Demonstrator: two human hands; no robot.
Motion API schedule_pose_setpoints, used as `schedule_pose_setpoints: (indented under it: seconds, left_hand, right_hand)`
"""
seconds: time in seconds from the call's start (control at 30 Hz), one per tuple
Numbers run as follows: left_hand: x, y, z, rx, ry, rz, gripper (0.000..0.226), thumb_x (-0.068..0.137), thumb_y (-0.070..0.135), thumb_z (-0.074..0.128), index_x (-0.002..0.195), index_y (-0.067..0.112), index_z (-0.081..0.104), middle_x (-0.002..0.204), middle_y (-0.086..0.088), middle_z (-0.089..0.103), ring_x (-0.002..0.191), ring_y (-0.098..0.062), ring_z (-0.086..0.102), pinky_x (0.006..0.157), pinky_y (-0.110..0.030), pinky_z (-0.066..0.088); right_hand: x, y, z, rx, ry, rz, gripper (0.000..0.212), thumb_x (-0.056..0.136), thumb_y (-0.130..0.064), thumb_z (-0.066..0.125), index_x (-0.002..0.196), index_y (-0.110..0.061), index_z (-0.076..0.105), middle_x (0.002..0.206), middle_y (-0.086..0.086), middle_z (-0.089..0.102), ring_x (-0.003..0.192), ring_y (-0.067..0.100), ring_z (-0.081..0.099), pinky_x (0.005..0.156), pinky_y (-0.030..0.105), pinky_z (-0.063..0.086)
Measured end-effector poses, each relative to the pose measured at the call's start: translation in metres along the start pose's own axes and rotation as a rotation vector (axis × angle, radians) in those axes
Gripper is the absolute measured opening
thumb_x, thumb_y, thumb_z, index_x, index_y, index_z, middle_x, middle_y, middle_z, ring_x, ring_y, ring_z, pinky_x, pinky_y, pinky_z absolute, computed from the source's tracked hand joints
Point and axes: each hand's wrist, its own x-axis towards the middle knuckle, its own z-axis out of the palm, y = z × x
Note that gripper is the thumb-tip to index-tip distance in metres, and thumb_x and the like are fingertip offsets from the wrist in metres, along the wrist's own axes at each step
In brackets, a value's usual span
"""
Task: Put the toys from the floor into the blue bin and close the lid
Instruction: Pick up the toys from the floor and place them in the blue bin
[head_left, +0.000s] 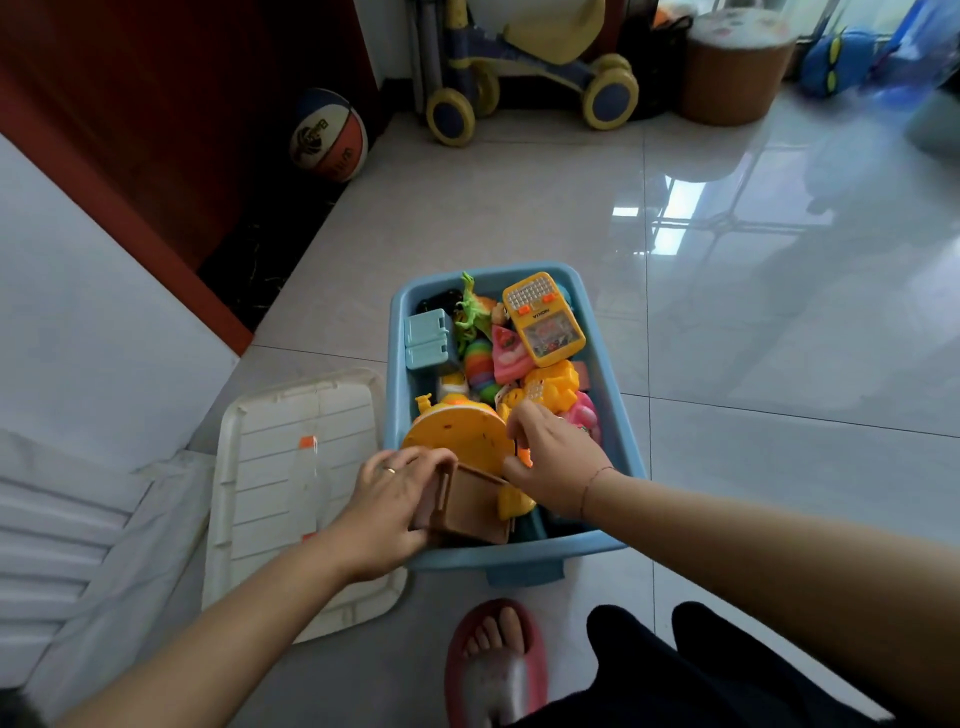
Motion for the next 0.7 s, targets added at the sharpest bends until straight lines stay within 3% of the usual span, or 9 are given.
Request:
schedule_pose_setpoints:
  seconds: [0.07, 0.13, 0.2, 0.27, 0.3, 0.43, 0.57, 0.63, 0.7]
  left_hand:
    - [-0.001, -0.007, -0.002, 0.051, -0.128, -0.077, 0.067, 0.085, 0.034, 0.056, 0.137, 0.046, 0.016, 0.149, 0.005, 0.030, 0.142, -0.015, 0.021, 0.118, -0.036, 0.000]
    - [-0.002, -0.008, -0.005, 0.107, -0.226, -0.122, 0.064, 0.090, 0.022, 0.044, 0.145, 0.041, 0.016, 0.156, 0.003, 0.020, 0.146, -0.016, 0.011, 0.120, -0.040, -0.001]
    - [-0.004, -0.006, -0.008, 0.145, -0.094, -0.104, 0.054, 0.089, 0.030, 0.033, 0.144, 0.035, 0.031, 0.151, 0.006, 0.034, 0.141, -0.013, 0.024, 0.117, -0.035, 0.015]
    - [-0.004, -0.002, -0.009, 0.084, 0.130, -0.080, 0.054, 0.087, 0.052, 0.031, 0.130, 0.028, 0.053, 0.128, 0.008, 0.055, 0.120, -0.012, 0.045, 0.100, -0.031, 0.035]
    - [-0.003, 0.001, -0.008, 0.030, 0.169, -0.099, 0.053, 0.086, 0.058, 0.040, 0.123, 0.025, 0.058, 0.118, 0.008, 0.059, 0.110, -0.012, 0.050, 0.093, -0.029, 0.040]
    - [0.009, -0.001, 0.002, 0.129, 0.307, -0.129, 0.036, 0.080, 0.048, 0.061, 0.100, 0.019, 0.071, 0.094, -0.001, 0.064, 0.094, -0.027, 0.058, 0.079, -0.037, 0.042]
    - [0.037, 0.004, -0.011, 0.189, 0.329, -0.235, 0.033, 0.078, 0.043, 0.069, 0.100, 0.022, 0.058, 0.099, 0.002, 0.050, 0.100, -0.020, 0.049, 0.083, -0.030, 0.034]
    - [0.049, 0.007, -0.016, 0.080, 0.443, -0.250, 0.043, 0.076, 0.048, 0.069, 0.100, 0.018, 0.050, 0.099, 0.000, 0.046, 0.094, -0.017, 0.045, 0.079, -0.027, 0.034]
    - [0.061, 0.006, -0.018, -0.095, 0.486, -0.299, 0.051, 0.080, 0.047, 0.065, 0.116, 0.016, 0.047, 0.111, -0.006, 0.048, 0.102, -0.020, 0.046, 0.084, -0.030, 0.038]
  right_hand:
    - [-0.007, -0.002, 0.002, -0.030, -0.097, -0.086, 0.028, 0.084, -0.039, 0.055, 0.103, -0.020, 0.045, 0.100, 0.000, 0.052, 0.087, 0.022, 0.052, 0.075, 0.035, 0.046]
    - [-0.012, -0.002, 0.008, -0.181, -0.264, -0.159, 0.048, 0.083, -0.049, 0.055, 0.123, -0.023, 0.043, 0.118, 0.001, 0.051, 0.104, 0.023, 0.048, 0.090, 0.038, 0.041]
    - [-0.013, -0.001, 0.015, -0.325, -0.346, -0.185, 0.058, 0.084, -0.052, 0.053, 0.134, -0.027, 0.037, 0.127, 0.003, 0.048, 0.116, 0.026, 0.045, 0.096, 0.043, 0.034]
    - [-0.011, -0.001, 0.020, -0.383, -0.326, -0.174, 0.051, 0.087, -0.047, 0.053, 0.133, -0.027, 0.041, 0.126, 0.003, 0.050, 0.118, 0.028, 0.044, 0.095, 0.043, 0.032]
    - [-0.009, 0.000, 0.022, -0.414, -0.303, -0.187, 0.046, 0.088, -0.044, 0.053, 0.130, -0.026, 0.045, 0.124, 0.003, 0.052, 0.117, 0.028, 0.044, 0.094, 0.042, 0.033]
    - [-0.007, 0.004, 0.026, -0.477, -0.284, -0.260, 0.035, 0.089, -0.043, 0.052, 0.119, -0.023, 0.053, 0.120, 0.002, 0.055, 0.115, 0.026, 0.045, 0.091, 0.039, 0.031]
    - [-0.001, 0.007, 0.008, -0.237, -0.307, -0.184, 0.033, 0.089, -0.050, 0.048, 0.107, -0.025, 0.061, 0.110, -0.001, 0.059, 0.105, 0.020, 0.052, 0.089, 0.036, 0.041]
    - [0.003, 0.009, -0.005, -0.163, -0.150, -0.194, 0.025, 0.089, -0.043, 0.052, 0.097, -0.023, 0.064, 0.101, -0.002, 0.060, 0.094, 0.019, 0.056, 0.079, 0.032, 0.048]
    - [0.010, 0.013, -0.013, -0.176, 0.025, -0.177, 0.018, 0.088, -0.038, 0.055, 0.094, -0.022, 0.061, 0.099, -0.001, 0.057, 0.091, 0.020, 0.054, 0.078, 0.032, 0.046]
